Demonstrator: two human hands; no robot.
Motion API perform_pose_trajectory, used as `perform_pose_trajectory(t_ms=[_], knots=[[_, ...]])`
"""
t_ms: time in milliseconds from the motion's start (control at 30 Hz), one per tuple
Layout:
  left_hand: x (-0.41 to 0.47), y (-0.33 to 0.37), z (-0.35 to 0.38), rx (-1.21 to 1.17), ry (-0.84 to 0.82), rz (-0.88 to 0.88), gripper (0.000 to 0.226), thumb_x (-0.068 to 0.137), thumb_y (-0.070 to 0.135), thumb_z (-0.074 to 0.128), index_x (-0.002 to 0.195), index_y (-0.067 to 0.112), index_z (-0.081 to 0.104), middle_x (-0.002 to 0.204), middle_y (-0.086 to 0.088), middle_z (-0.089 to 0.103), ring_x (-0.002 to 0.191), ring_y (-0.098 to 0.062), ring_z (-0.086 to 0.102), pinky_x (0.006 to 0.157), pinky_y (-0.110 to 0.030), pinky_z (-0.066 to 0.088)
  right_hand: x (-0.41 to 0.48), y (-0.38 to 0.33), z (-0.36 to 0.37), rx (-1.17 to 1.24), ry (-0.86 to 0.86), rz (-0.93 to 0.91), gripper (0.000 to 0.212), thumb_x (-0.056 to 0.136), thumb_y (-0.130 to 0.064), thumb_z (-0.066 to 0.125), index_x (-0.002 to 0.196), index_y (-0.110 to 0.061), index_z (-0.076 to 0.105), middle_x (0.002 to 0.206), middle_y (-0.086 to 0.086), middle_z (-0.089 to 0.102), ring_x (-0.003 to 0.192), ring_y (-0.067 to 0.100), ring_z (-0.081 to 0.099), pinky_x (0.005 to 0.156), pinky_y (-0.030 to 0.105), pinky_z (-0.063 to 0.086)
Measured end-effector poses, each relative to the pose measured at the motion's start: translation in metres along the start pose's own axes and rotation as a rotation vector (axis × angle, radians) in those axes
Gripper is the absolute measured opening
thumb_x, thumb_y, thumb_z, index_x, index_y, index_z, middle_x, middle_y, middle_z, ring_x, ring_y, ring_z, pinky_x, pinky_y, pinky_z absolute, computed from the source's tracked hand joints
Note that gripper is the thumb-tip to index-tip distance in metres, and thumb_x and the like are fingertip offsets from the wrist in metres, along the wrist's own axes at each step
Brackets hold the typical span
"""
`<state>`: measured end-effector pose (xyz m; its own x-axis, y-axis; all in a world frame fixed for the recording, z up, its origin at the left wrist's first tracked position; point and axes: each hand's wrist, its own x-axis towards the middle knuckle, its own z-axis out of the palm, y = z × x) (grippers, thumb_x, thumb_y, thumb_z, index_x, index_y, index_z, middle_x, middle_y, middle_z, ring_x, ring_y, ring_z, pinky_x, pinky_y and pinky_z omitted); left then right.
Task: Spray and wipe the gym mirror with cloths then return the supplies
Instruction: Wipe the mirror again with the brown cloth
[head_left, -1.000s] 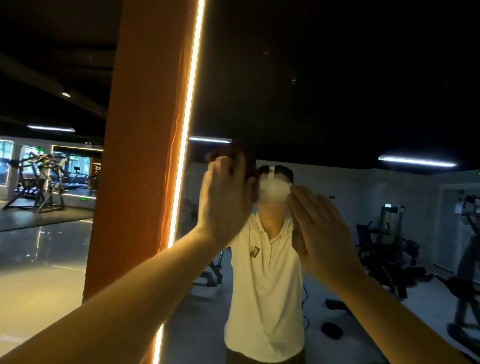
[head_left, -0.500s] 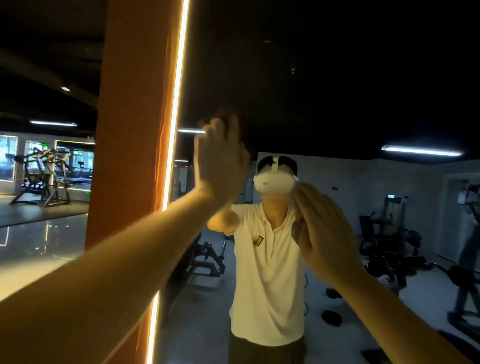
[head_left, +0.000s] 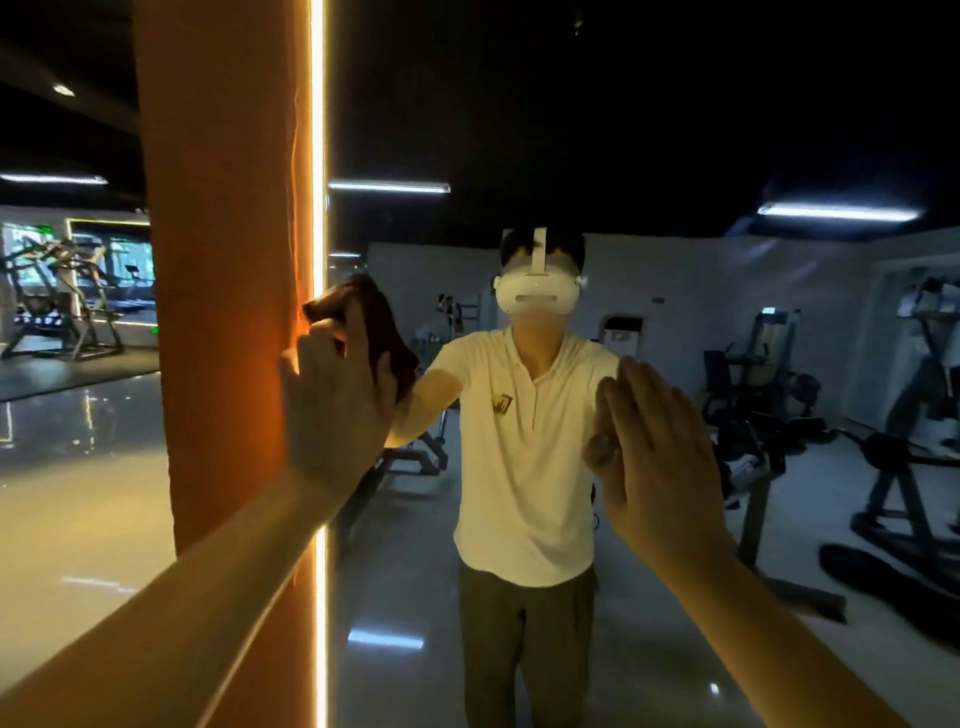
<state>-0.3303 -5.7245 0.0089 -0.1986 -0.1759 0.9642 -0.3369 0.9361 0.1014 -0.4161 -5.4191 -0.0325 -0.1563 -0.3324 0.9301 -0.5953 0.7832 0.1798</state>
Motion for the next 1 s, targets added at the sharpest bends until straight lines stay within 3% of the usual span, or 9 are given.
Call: perform_pose_trajectory(t_ms=[100, 200, 333, 467, 600, 667, 733, 900, 1000], knots=[[-0.021, 0.045, 0.001, -0.081, -0.041, -0.136, 0.064, 0.105, 0.038, 0.036, 0.153, -0.005, 0.037, 0.120, -0.031, 0.056, 0.099, -0.044, 0.056, 0.081, -0.051, 0.044, -0.024, 0.002, -0.002, -0.042, -0.035, 0.014, 0.063, 0.096, -0.013, 0.067, 0.153, -0.001, 0.044, 0.165, 0.021, 0.029, 0.154, 0.040, 0.026, 0.118, 0.062, 0.032], [-0.049, 0.100, 0.005, -0.114, -0.068, 0.003, 0.062, 0.101, 0.035, 0.055, 0.148, -0.004, 0.044, 0.110, -0.023, 0.055, 0.092, -0.036, 0.052, 0.079, -0.046, 0.042, -0.035, 0.001, -0.004, -0.030, -0.086, -0.005, 0.068, 0.093, -0.009, 0.065, 0.156, -0.003, 0.041, 0.168, 0.018, 0.024, 0.156, 0.038, 0.020, 0.121, 0.061, 0.027], [-0.095, 0.176, 0.004, -0.253, -0.081, 0.345, 0.058, 0.099, 0.028, 0.050, 0.149, 0.001, 0.045, 0.111, -0.013, 0.056, 0.097, -0.029, 0.055, 0.097, -0.045, 0.044, -0.032, 0.004, -0.012, 0.032, -0.111, 0.007, 0.071, 0.084, -0.005, 0.058, 0.153, -0.002, 0.044, 0.166, 0.018, 0.031, 0.155, 0.037, 0.025, 0.122, 0.060, 0.029], [-0.095, 0.149, 0.009, -0.158, -0.015, 0.498, 0.062, 0.096, 0.040, 0.056, 0.147, 0.005, 0.051, 0.106, -0.009, 0.057, 0.092, -0.027, 0.055, 0.096, -0.045, 0.046, -0.043, 0.017, -0.009, 0.042, -0.131, -0.031, 0.070, 0.085, -0.004, 0.059, 0.153, -0.001, 0.043, 0.166, 0.018, 0.030, 0.154, 0.036, 0.027, 0.120, 0.061, 0.031], [-0.082, 0.059, 0.003, -0.172, -0.023, 0.278, 0.051, 0.106, 0.038, 0.040, 0.139, 0.000, 0.051, 0.097, -0.013, 0.056, 0.080, -0.023, 0.052, 0.071, -0.037, 0.041, -0.054, 0.022, 0.000, 0.008, -0.104, -0.047, 0.067, 0.090, -0.006, 0.065, 0.153, -0.001, 0.044, 0.167, 0.018, 0.026, 0.156, 0.036, 0.022, 0.121, 0.061, 0.028], [-0.081, 0.013, 0.003, -0.097, 0.023, 0.073, 0.056, 0.102, 0.029, 0.046, 0.145, -0.006, 0.045, 0.109, -0.024, 0.053, 0.090, -0.032, 0.045, 0.076, -0.043, 0.036, -0.053, 0.017, 0.003, 0.000, -0.075, -0.041, 0.066, 0.091, -0.009, 0.061, 0.154, -0.002, 0.042, 0.168, 0.018, 0.024, 0.156, 0.036, 0.021, 0.123, 0.060, 0.024], [-0.091, 0.001, 0.006, -0.023, -0.003, -0.108, 0.064, 0.096, 0.027, 0.049, 0.152, -0.001, 0.038, 0.119, -0.030, 0.051, 0.096, -0.040, 0.047, 0.081, -0.051, 0.043, -0.058, 0.023, 0.002, 0.026, -0.081, -0.065, 0.068, 0.091, -0.014, 0.056, 0.156, -0.004, 0.039, 0.169, 0.017, 0.022, 0.157, 0.035, 0.020, 0.124, 0.058, 0.023], [-0.127, 0.107, 0.016, -0.238, 0.011, -0.175, 0.062, 0.107, 0.045, 0.031, 0.151, 0.002, 0.042, 0.120, -0.028, 0.051, 0.093, -0.043, 0.053, 0.078, -0.053, 0.051, -0.086, 0.069, 0.007, 0.082, -0.133, -0.231, 0.070, 0.092, -0.024, 0.030, 0.158, -0.004, 0.035, 0.169, 0.016, 0.023, 0.158, 0.031, 0.018, 0.126, 0.054, 0.020], [-0.158, 0.204, 0.023, -0.275, 0.061, -0.097, 0.060, 0.107, 0.051, 0.030, 0.151, 0.010, 0.035, 0.127, -0.021, 0.046, 0.099, -0.033, 0.053, 0.078, -0.042, 0.050, -0.096, 0.084, 0.010, 0.135, -0.081, -0.247, 0.070, 0.089, -0.019, 0.027, 0.155, -0.001, 0.041, 0.166, 0.015, 0.030, 0.157, 0.029, 0.023, 0.126, 0.052, 0.023]])
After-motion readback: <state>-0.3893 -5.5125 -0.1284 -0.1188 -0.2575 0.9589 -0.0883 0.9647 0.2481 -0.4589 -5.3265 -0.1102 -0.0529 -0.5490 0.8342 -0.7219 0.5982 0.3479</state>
